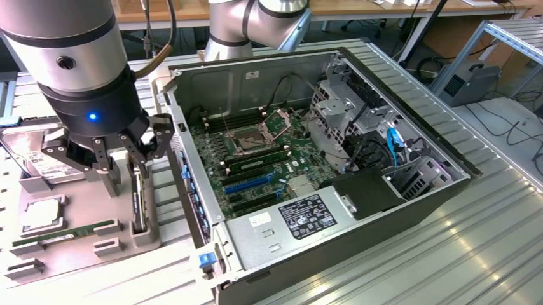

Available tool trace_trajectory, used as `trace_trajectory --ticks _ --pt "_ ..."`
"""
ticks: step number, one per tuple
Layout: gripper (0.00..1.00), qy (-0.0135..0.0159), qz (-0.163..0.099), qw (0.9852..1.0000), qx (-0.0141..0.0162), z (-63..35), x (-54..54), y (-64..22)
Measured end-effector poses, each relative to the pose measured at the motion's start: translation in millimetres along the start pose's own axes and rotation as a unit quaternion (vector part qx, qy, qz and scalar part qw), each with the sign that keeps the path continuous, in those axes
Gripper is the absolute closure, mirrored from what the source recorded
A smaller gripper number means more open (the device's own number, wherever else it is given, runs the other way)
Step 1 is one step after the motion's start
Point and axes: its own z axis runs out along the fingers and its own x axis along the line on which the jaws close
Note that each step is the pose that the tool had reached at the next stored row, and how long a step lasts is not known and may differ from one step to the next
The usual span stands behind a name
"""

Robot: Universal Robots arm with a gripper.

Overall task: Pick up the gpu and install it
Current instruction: 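Pick up the gpu and move the gpu toward the slot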

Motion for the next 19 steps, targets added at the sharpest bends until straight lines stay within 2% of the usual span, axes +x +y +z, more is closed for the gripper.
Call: trace_trajectory --ticks 19 --pt "0.58 0.0 0.0 1.0 0.0 5.3 0.1 -0.2"
